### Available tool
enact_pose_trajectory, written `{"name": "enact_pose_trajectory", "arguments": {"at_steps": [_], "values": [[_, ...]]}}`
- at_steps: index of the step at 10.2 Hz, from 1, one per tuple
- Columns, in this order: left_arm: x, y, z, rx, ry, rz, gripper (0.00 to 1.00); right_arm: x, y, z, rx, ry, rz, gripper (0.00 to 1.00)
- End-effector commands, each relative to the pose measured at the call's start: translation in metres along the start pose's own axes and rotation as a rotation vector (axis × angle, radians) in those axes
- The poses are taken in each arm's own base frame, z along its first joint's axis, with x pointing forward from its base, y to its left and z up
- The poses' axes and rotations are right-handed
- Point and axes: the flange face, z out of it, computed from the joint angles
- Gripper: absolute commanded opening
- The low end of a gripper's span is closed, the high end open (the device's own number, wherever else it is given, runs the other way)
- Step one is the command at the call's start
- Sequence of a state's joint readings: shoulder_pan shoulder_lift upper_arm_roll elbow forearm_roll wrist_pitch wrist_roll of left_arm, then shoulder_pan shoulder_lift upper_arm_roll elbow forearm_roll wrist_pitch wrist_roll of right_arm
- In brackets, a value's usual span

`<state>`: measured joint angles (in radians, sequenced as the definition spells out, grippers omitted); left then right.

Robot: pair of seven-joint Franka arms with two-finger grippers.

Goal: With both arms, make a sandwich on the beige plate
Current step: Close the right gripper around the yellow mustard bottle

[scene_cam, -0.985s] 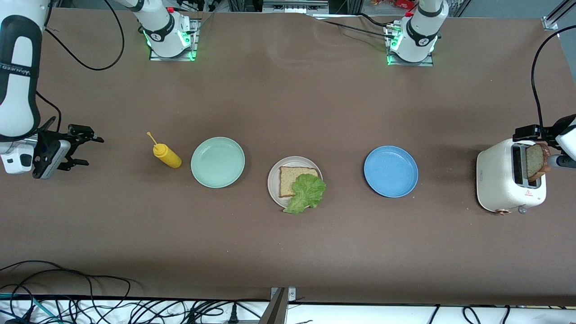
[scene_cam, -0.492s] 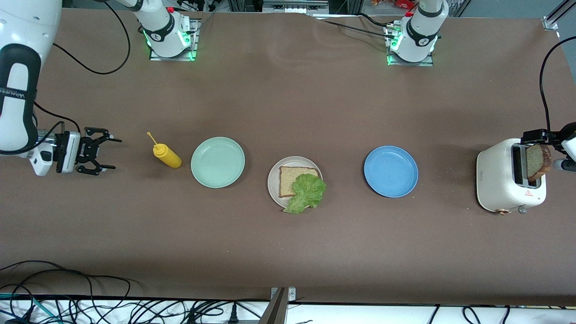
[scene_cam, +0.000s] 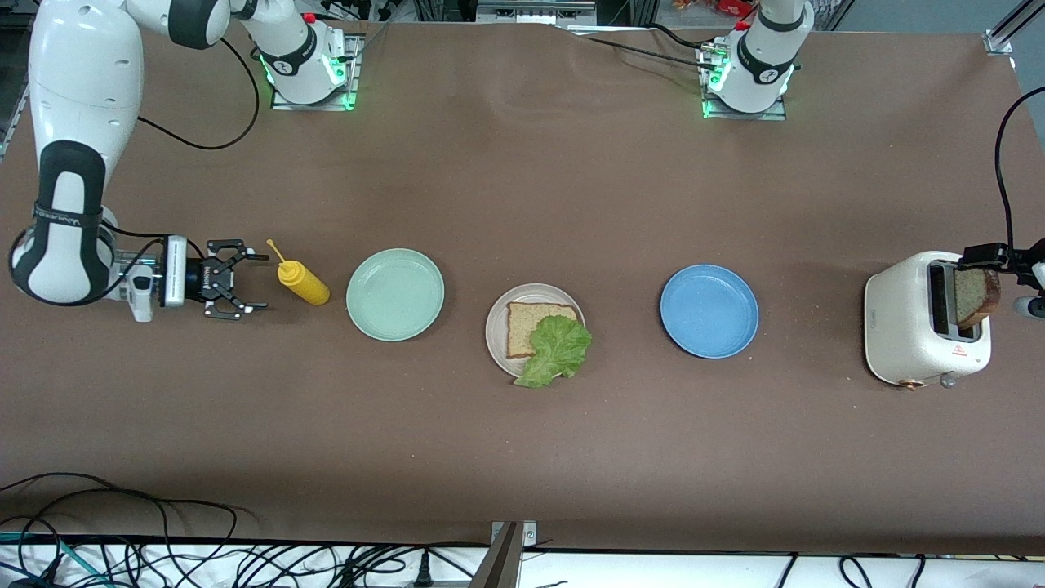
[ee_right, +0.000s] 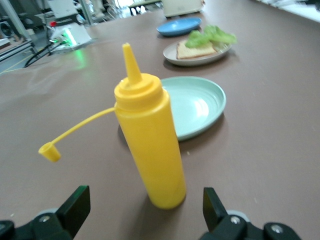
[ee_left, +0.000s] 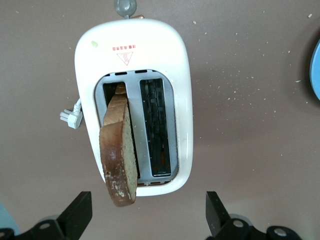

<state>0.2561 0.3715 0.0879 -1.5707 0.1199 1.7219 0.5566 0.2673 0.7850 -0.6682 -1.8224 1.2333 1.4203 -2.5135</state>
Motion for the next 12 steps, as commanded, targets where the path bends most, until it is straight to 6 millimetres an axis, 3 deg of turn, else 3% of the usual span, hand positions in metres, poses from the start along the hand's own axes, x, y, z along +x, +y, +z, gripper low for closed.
{"name": "enact_pose_trajectory", "arguments": {"at_steps": [1, 4, 6, 8, 9, 12], "values": [[0.002, -0.007, -0.001, 0.013, -0.006, 0.021, 1.00, -0.004, 0.003, 0.009, -0.007, 0.091, -0.078, 0.98], [0.005, -0.010, 0.001, 0.020, 0.008, 0.018, 1.00, -0.004, 0.009, 0.043, -0.007, 0.165, -0.118, 0.93], [0.004, -0.013, 0.002, 0.022, 0.010, 0.015, 1.00, -0.003, 0.011, 0.048, -0.007, 0.175, -0.122, 0.84], [0.005, -0.014, 0.005, 0.018, 0.007, 0.013, 1.00, -0.001, 0.011, 0.057, 0.006, 0.188, -0.115, 0.17], [0.005, -0.014, 0.005, 0.018, 0.007, 0.013, 1.00, 0.000, 0.012, 0.056, 0.007, 0.187, -0.105, 0.01], [0.005, -0.013, 0.005, 0.009, 0.013, 0.012, 1.00, 0.016, 0.024, 0.052, 0.017, 0.160, -0.001, 0.00]]}}
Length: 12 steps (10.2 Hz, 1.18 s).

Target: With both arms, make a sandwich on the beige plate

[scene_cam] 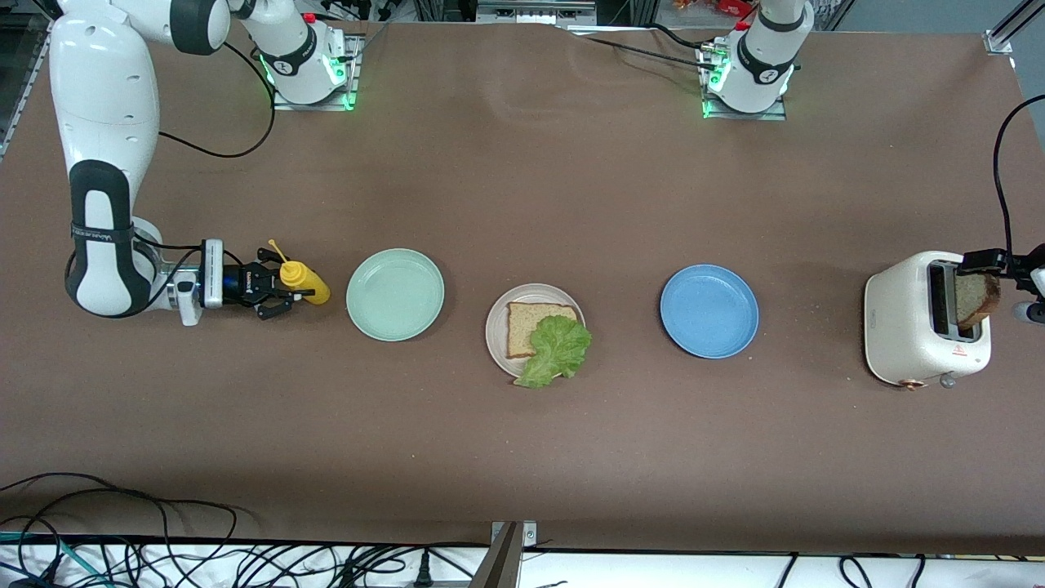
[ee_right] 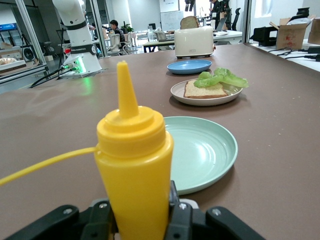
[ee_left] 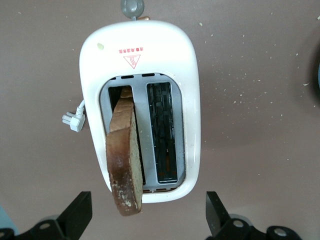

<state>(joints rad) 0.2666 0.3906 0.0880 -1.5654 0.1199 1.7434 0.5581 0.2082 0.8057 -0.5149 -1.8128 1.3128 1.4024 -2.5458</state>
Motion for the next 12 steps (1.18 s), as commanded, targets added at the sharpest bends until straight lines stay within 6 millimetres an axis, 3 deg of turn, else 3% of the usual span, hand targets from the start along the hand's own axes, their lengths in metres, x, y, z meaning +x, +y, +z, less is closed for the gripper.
{"name": "enact_pose_trajectory", "arguments": {"at_steps": [1, 4, 6, 8, 12], "values": [[0.002, -0.006, -0.003, 0.004, 0.009, 0.017, 1.00, 0.023, 0.020, -0.004, 0.000, -0.021, 0.104, 0.00], [0.001, -0.007, -0.002, 0.003, 0.006, 0.014, 1.00, 0.067, 0.048, -0.010, -0.016, -0.199, 0.259, 0.00], [0.001, -0.008, -0.003, 0.004, 0.008, 0.014, 1.00, 0.115, 0.062, 0.010, -0.041, -0.370, 0.349, 0.00], [0.001, -0.007, -0.002, 0.003, 0.006, 0.014, 1.00, 0.179, 0.072, 0.049, -0.103, -0.572, 0.361, 0.00], [0.001, -0.008, -0.002, 0.003, 0.008, 0.017, 1.00, 0.256, 0.072, 0.135, -0.179, -0.882, 0.369, 0.00]]}}
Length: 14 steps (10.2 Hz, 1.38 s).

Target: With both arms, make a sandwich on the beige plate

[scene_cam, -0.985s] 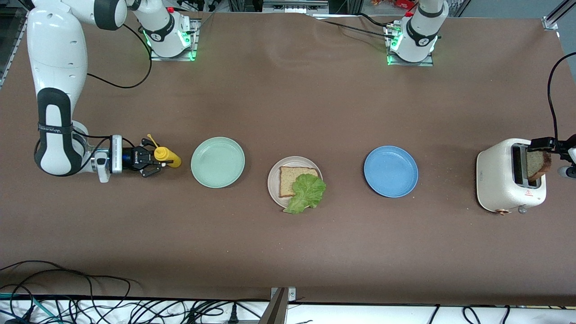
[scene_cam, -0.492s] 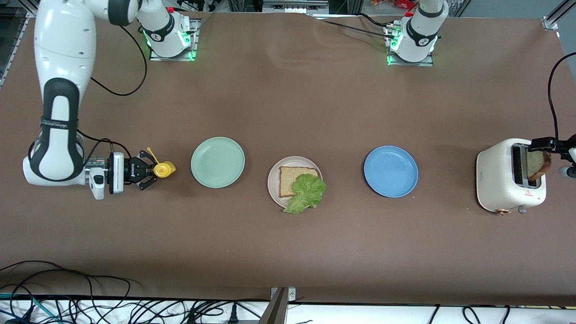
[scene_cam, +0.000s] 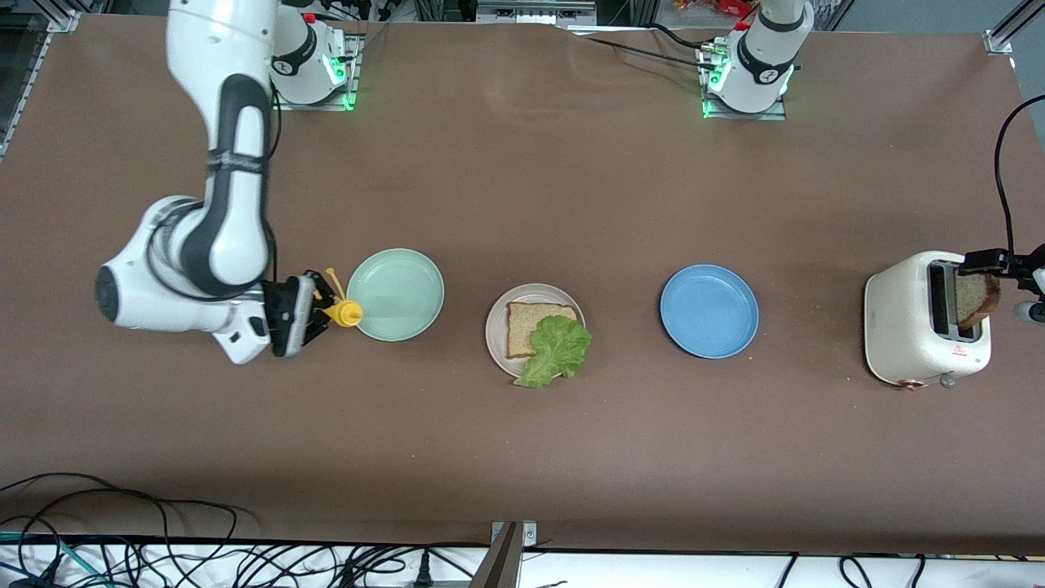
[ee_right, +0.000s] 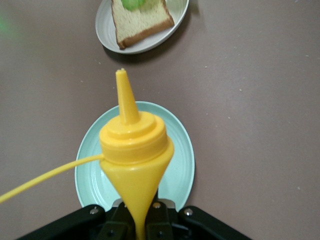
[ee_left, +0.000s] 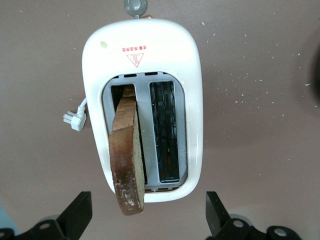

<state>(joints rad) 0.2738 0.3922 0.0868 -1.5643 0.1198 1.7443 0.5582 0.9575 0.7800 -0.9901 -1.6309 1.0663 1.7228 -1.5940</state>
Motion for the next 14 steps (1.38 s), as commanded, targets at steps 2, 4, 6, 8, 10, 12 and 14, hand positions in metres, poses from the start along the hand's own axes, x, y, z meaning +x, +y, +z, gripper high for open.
{"name": "enact_pose_trajectory", "arguments": {"at_steps": [2, 4, 6, 8, 10, 12, 14], "values": [[0.004, -0.004, -0.002, 0.004, 0.007, 0.024, 1.00, 0.077, -0.035, -0.012, -0.125, -0.271, -0.006, 0.00], [0.004, -0.003, -0.001, 0.003, 0.006, 0.026, 1.00, 0.120, -0.060, -0.007, -0.215, -0.392, 0.004, 0.00], [0.004, -0.004, -0.001, 0.003, 0.005, 0.024, 1.00, 0.160, -0.090, 0.007, -0.320, -0.519, -0.002, 0.00], [0.004, -0.004, -0.001, 0.003, 0.005, 0.024, 1.00, 0.191, -0.120, 0.027, -0.449, -0.675, -0.035, 0.00], [0.006, -0.004, 0.002, 0.001, 0.002, 0.027, 1.00, 0.205, -0.139, 0.046, -0.515, -0.769, -0.055, 0.00], [0.005, -0.005, 0.002, 0.001, 0.001, 0.024, 1.00, 0.227, -0.161, 0.065, -0.613, -0.866, -0.118, 0.00], [0.004, -0.005, 0.001, 0.001, 0.003, 0.023, 1.00, 0.255, -0.193, 0.104, -0.761, -1.003, -0.212, 0.00]]}}
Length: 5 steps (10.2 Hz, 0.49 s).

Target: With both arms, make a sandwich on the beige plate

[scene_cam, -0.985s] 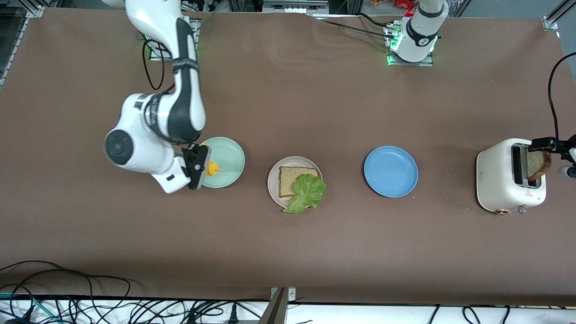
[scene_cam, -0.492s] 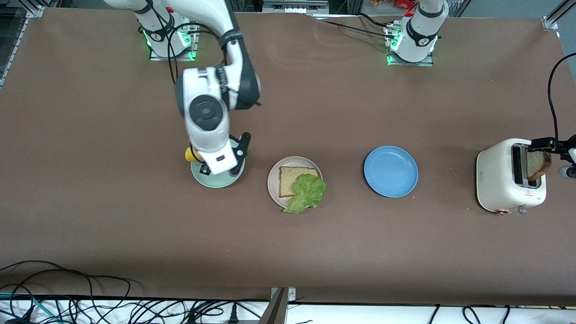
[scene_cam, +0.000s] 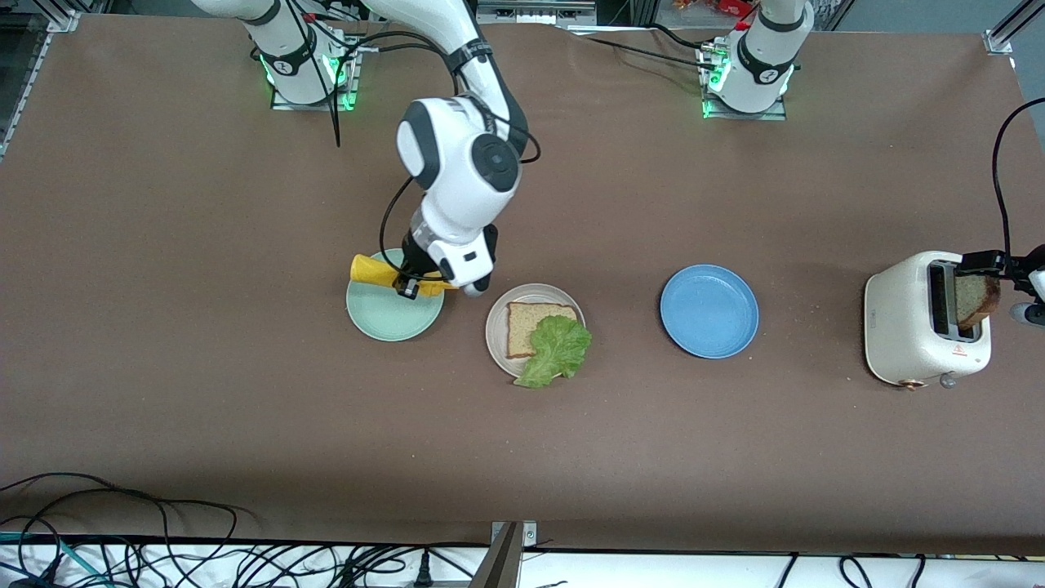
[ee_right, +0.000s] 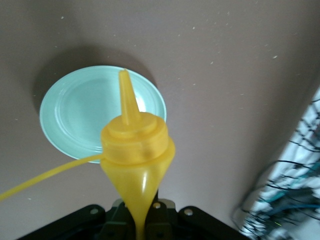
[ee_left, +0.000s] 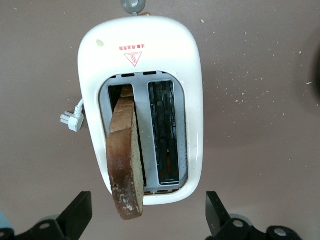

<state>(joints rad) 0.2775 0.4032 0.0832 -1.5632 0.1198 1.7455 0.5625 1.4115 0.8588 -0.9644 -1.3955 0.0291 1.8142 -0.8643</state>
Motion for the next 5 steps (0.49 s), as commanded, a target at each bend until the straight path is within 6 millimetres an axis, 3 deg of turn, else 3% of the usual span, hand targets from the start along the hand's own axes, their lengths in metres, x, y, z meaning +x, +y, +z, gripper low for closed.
{"name": "enact_pose_trajectory", "arguments": {"at_steps": [1, 3, 5], "values": [[0.0015, -0.0042, -0.0063, 0.006, 0.012, 0.017, 1.00, 0.0411, -0.0290, -0.0195, -0.171, -0.130, -0.036, 0.00], [0.0008, -0.0057, -0.0051, 0.003, 0.011, 0.014, 1.00, 0.0475, -0.0362, -0.0218, -0.183, -0.134, -0.041, 0.00], [-0.0014, -0.0091, -0.0049, -0.017, 0.025, 0.002, 1.00, 0.0420, -0.0307, -0.0216, -0.162, -0.114, -0.028, 0.00]]}}
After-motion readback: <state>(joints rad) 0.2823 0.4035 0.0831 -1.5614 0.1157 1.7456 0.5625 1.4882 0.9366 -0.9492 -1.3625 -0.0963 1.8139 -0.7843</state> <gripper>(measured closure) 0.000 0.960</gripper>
